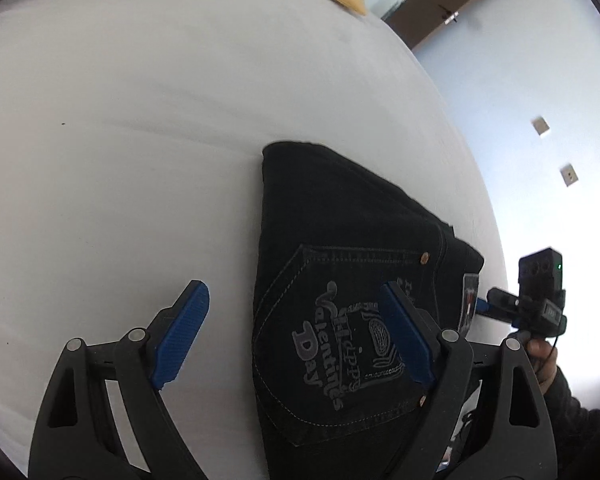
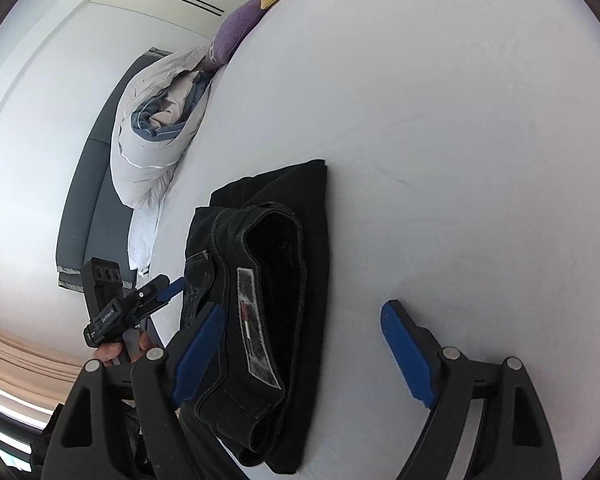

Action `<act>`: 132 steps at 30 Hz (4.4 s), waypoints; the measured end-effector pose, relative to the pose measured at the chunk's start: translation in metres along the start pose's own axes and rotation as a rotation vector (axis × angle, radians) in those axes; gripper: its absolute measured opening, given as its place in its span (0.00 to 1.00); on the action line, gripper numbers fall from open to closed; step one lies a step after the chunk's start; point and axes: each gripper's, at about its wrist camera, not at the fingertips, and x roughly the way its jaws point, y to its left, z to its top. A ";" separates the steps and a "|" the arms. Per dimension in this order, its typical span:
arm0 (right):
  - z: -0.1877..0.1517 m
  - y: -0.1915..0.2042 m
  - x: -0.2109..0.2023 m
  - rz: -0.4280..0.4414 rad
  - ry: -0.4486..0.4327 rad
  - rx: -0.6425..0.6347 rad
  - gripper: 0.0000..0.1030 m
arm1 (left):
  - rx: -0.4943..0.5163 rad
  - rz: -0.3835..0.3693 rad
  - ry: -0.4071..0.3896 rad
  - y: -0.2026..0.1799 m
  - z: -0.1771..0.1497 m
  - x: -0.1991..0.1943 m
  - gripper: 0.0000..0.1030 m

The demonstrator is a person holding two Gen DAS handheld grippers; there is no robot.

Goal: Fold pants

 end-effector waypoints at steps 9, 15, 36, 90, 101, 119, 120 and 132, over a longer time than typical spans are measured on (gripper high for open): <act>-0.006 0.037 0.047 -0.082 0.048 -0.066 0.73 | 0.096 0.170 0.084 -0.030 -0.011 0.047 0.83; -0.004 0.036 0.049 -0.094 0.054 -0.050 0.33 | 0.174 0.241 0.073 -0.060 -0.014 0.055 0.52; 0.075 0.087 -0.081 -0.079 -0.220 -0.306 0.17 | 0.247 0.182 -0.172 -0.191 0.076 0.015 0.16; -0.153 0.183 -0.304 -0.712 -1.060 -0.591 1.00 | 0.464 0.632 -0.950 -0.396 -0.181 -0.254 1.00; -0.115 0.174 -0.265 -0.679 -0.861 -0.534 1.00 | 0.319 0.498 -0.541 -0.385 -0.149 -0.176 1.00; -0.092 0.141 -0.197 -0.730 -0.530 -0.368 1.00 | 0.140 0.511 -0.349 -0.332 -0.122 -0.109 1.00; -0.091 0.140 -0.196 -0.732 -0.524 -0.360 1.00 | 0.143 0.514 -0.349 -0.331 -0.122 -0.109 1.00; -0.089 0.144 -0.186 -0.735 -0.486 -0.355 1.00 | 0.147 0.509 -0.312 -0.327 -0.118 -0.094 1.00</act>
